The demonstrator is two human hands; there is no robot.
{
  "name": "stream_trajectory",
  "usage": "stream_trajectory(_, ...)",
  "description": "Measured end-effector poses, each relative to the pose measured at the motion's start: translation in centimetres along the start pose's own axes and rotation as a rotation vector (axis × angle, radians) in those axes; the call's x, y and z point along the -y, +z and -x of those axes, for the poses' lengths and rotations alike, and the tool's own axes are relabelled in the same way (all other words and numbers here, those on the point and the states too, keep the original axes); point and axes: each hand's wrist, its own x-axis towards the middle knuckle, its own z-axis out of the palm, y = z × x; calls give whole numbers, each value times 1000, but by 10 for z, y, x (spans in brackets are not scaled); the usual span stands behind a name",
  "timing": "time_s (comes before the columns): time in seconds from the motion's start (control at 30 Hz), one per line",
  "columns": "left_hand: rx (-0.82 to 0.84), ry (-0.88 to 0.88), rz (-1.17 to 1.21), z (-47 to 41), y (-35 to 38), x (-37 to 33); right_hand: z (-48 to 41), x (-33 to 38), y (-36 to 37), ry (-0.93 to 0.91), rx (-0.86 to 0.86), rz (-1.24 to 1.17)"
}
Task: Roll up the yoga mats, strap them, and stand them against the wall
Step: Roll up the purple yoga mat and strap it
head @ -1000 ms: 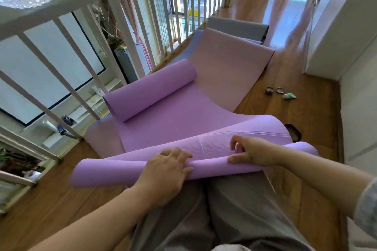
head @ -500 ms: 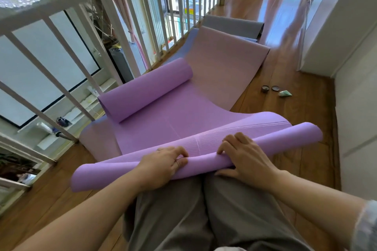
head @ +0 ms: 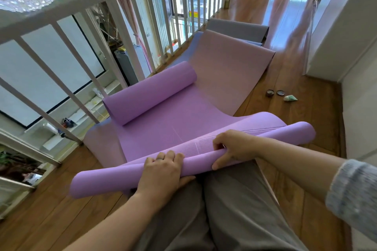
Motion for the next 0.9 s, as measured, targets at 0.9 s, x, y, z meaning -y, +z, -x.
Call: stream_trajectory(0.9, -165, 211, -100, 13, -72, 33, 51, 82, -19, 19, -127, 455)
